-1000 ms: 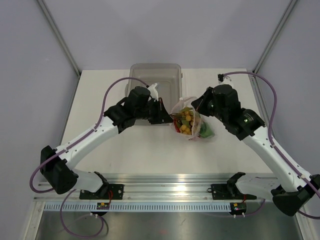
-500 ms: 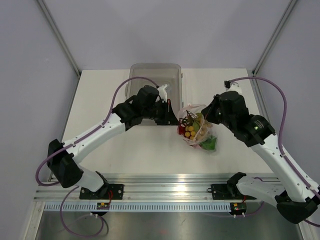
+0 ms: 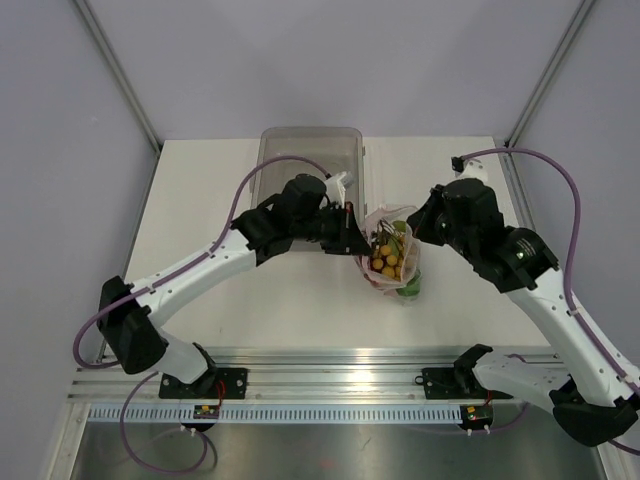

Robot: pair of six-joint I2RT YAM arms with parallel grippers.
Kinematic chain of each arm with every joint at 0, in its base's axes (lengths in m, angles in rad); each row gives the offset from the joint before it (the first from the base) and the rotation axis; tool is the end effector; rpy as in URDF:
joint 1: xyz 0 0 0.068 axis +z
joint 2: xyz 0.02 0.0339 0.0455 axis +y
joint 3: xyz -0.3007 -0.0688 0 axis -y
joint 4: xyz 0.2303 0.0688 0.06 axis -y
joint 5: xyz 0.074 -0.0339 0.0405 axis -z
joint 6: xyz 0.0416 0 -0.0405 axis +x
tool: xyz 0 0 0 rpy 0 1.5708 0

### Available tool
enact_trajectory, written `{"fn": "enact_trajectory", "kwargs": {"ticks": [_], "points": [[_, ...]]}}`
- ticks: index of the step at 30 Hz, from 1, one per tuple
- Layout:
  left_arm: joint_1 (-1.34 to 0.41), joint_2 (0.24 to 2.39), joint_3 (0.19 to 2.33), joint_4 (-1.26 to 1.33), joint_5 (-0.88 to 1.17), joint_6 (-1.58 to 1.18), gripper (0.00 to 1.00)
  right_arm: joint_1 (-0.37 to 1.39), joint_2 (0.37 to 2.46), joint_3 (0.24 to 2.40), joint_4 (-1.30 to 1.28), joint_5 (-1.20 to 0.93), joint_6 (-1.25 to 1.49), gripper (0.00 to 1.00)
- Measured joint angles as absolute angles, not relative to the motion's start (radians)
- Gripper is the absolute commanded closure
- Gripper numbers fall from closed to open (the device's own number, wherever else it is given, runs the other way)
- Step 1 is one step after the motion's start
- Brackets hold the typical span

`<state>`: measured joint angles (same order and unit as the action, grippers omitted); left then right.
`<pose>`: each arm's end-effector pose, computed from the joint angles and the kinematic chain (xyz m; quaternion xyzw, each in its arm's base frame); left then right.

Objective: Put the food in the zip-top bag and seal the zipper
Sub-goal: Adjust the zipper food storage bag at the center of the board.

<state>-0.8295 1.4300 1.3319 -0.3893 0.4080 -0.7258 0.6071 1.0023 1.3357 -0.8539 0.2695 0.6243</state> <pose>0.1985 -0.2413 0.3958 0.1478 0.8325 -0.4779 0.2380 0.1337 0.0794 0.4422 0.0747 0.8568 0.1920 0.4727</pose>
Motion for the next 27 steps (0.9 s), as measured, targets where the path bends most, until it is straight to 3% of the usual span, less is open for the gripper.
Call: {"fn": "enact_trajectory", "kwargs": {"ticks": [12,17,20,24,25,27], "points": [[-0.871,1.442,1.494,-0.419,0.388,-0.725,1.0,0.607,1.081,1.486,-0.866,0.187,0.532,1.0],[-0.871,1.441,1.469,-0.369,0.389,-0.765,1.0,0.607,1.081,1.464,-0.869,0.113,0.508,0.94],[-0.871,1.441,1.437,-0.34,0.388,-0.789,1.0,0.607,1.081,1.44,-0.873,0.087,0.497,0.8],[-0.871,1.441,1.404,-0.315,0.379,-0.818,1.0,0.607,1.082,1.431,-0.894,0.038,0.474,0.69],[-0.871,1.441,1.399,-0.308,0.376,-0.822,1.0,0.607,1.082,1.431,-0.897,0.022,0.468,0.6],[-0.871,1.441,1.393,-0.294,0.369,-0.832,1.0,0.607,1.082,1.431,-0.904,-0.006,0.458,0.52]]}}
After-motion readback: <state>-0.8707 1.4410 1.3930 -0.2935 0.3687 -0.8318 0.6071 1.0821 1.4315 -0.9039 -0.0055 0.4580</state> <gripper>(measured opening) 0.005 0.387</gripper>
